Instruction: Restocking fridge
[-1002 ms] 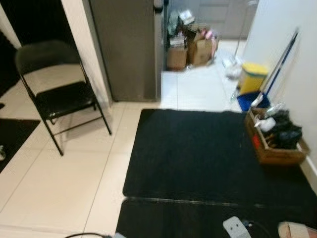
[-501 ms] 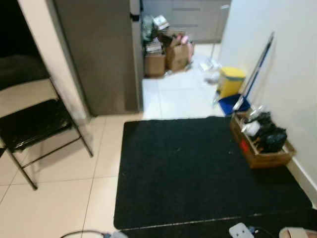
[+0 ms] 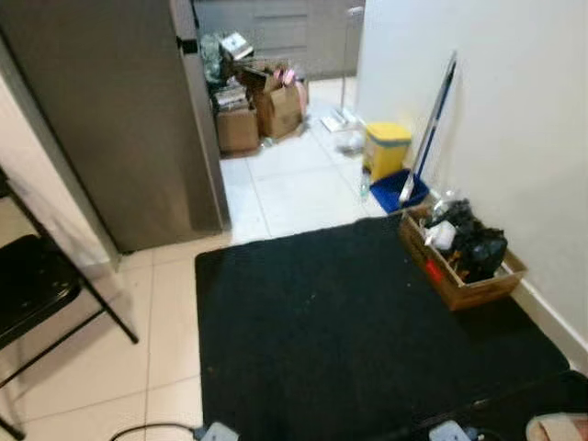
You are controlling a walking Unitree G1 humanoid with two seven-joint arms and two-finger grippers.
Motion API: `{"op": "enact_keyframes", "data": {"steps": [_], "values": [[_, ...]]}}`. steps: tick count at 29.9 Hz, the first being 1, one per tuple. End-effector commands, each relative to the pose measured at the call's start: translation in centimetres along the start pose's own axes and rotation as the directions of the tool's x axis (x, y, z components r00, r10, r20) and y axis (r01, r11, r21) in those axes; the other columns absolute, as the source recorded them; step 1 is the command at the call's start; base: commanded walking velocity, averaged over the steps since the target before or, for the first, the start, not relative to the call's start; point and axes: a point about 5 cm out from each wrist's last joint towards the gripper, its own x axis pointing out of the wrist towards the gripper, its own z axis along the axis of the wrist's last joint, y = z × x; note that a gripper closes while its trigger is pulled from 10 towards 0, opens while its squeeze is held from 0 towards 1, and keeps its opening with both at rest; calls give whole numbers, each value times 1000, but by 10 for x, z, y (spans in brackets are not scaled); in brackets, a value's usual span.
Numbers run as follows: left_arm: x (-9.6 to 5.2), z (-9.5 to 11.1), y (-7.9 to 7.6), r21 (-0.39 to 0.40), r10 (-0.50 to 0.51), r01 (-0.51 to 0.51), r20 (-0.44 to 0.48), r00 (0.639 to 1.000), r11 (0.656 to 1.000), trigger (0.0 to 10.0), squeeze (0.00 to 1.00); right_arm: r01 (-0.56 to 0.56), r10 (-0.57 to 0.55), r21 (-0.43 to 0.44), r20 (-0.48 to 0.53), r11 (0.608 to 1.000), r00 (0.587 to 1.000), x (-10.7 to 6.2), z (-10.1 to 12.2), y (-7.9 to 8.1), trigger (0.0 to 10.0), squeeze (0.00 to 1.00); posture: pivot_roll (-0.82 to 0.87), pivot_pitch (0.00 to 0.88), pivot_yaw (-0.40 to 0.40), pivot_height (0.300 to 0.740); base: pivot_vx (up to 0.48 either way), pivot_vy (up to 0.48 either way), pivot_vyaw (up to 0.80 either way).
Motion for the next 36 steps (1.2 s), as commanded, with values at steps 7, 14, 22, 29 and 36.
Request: {"op": "enact_keyframes", "data": {"steps": [7,14,22,29,36], "values": [[0,2,-2,16,-12,12,5,1000,1000,10000,0,6,-6,-7,3,1000,1000,0,0,-2,10000,0,-14,0,16,740,366,0,0],[0,3,-3,20,-15,15,6,1000,1000,10000,0,5,-5,-11,11,1000,1000,0,5,0,10000,0,-14,0,16,740,364,0,0],[1,4,-3,16,-18,18,9,1000,1000,10000,0,4,-3,-11,21,1000,1000,1,10,0,10000,0,-14,0,17,740,363,0,0],[0,3,-3,15,-17,17,7,1000,1000,10000,0,3,-3,-10,15,1000,1000,0,3,-3,10000,0,-16,0,17,740,364,0,0],[0,2,-3,17,-17,17,5,1000,1000,10000,0,-10,11,-28,24,1000,1000,-1,2,-3,10000,0,-17,0,18,740,364,0,0]]}}
